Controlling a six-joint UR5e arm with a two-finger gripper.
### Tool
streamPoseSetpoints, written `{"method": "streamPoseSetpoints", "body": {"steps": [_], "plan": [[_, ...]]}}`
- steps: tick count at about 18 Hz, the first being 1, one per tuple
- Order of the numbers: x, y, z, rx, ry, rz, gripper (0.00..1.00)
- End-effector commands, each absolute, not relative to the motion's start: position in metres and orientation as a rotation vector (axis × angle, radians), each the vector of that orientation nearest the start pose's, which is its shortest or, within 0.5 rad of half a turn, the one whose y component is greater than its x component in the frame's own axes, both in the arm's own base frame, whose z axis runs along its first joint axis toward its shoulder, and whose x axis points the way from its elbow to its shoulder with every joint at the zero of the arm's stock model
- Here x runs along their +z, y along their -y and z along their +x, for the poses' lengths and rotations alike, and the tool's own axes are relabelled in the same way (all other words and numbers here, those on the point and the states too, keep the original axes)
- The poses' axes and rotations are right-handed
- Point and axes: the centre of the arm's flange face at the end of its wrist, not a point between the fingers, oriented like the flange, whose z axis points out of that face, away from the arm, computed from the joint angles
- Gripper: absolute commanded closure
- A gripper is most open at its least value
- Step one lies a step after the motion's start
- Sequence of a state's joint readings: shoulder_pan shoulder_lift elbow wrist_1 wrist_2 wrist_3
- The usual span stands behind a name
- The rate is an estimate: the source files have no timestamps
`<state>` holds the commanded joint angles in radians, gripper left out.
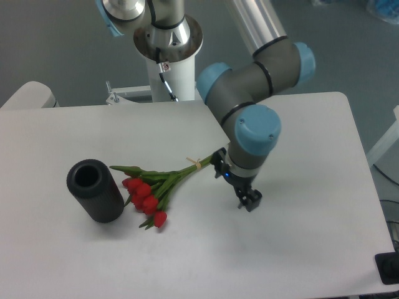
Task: Pick up the flowers from the table
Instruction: 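Move the gripper over the tulip stems near the tied band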
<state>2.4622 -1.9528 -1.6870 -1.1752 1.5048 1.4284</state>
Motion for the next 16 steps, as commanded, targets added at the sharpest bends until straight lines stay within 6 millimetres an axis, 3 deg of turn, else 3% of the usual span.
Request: {"method": "streamPoseSetpoints", "body": {"steps": [4, 7, 12, 16], "plan": [[0.223, -0.482, -0.326, -0.186, -0.681, -3.054, 0.0], [0.214, -0.496, -0.292, -0.184, -0.632, -3.077, 0.0], [0.21, -0.505, -0.278, -0.162, -0.577, -3.084, 0.0], [0.201, -0.499, -0.275, -0.154, -0.575, -3.081, 0.0]]}}
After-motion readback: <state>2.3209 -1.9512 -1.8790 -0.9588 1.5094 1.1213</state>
